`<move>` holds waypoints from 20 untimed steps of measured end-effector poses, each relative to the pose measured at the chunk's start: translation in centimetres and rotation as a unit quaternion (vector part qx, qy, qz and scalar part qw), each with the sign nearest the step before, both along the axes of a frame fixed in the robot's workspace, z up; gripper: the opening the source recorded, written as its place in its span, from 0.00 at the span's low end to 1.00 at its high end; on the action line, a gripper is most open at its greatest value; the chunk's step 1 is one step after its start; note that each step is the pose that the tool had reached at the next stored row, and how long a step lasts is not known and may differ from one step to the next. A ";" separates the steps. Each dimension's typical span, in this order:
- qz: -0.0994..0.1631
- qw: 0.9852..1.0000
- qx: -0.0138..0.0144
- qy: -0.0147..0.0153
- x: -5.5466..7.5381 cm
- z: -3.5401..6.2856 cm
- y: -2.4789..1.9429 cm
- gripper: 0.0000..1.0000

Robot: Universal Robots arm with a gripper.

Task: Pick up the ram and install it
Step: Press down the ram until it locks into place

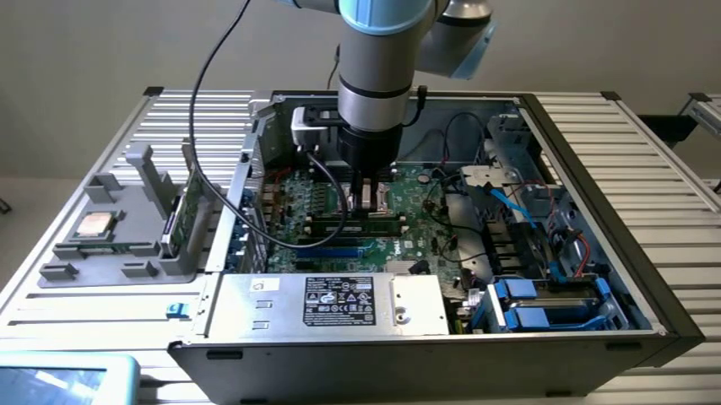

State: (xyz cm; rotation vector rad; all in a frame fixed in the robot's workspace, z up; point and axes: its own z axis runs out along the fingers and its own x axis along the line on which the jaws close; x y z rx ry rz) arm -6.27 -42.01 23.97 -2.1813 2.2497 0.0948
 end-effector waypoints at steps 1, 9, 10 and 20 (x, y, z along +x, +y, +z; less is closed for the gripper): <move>0.000 1.000 0.000 0.000 0.0 0.00 0.00 0.09; 0.001 1.000 0.000 -0.001 0.0 -0.44 -0.02 0.09; 0.002 1.000 0.000 -0.002 0.0 -0.55 -0.02 0.09; 0.003 1.000 0.000 -0.003 0.0 -1.04 -0.03 0.09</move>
